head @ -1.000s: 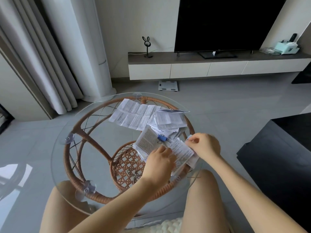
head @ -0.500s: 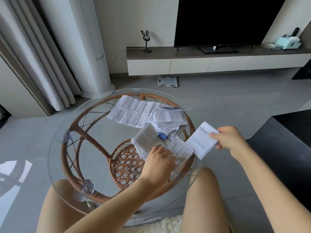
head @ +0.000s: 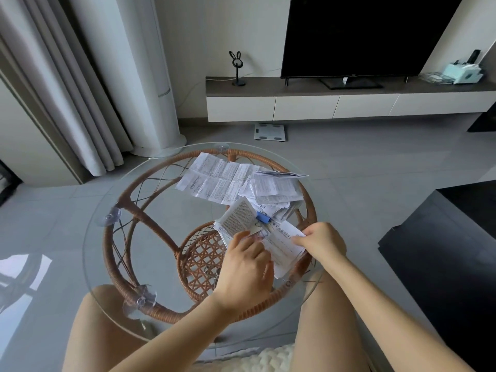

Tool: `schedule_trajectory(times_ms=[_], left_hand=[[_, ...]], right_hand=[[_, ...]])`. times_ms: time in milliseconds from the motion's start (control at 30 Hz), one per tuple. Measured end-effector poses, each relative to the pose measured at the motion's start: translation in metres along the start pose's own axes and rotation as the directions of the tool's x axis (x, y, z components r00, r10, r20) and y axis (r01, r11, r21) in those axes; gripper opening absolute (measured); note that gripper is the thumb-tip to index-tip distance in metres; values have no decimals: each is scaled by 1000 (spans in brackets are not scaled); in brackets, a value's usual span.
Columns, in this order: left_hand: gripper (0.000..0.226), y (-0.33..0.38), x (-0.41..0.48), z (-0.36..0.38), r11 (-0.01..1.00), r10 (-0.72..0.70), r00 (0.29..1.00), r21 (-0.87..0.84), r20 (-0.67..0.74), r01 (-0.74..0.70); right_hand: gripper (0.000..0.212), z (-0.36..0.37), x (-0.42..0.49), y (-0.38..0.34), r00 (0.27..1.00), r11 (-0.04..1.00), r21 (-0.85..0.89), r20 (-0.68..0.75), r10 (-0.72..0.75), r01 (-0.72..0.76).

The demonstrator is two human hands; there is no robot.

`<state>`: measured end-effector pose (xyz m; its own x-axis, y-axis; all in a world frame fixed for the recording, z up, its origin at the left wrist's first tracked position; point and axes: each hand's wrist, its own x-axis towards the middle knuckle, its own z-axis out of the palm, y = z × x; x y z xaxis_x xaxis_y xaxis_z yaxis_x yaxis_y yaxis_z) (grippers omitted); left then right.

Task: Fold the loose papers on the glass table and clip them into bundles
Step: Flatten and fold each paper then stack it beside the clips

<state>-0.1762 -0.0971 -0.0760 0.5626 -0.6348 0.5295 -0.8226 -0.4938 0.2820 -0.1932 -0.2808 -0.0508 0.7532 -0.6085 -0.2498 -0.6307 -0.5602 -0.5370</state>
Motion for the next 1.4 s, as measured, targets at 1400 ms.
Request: schedule_trajectory(times_ms=[1400], left_hand=[[24,-206,157,-65,366,-829,503,-444,244,818]], right_hand=[[51,-5,55,-111,803,573,-620,165,-573,536]])
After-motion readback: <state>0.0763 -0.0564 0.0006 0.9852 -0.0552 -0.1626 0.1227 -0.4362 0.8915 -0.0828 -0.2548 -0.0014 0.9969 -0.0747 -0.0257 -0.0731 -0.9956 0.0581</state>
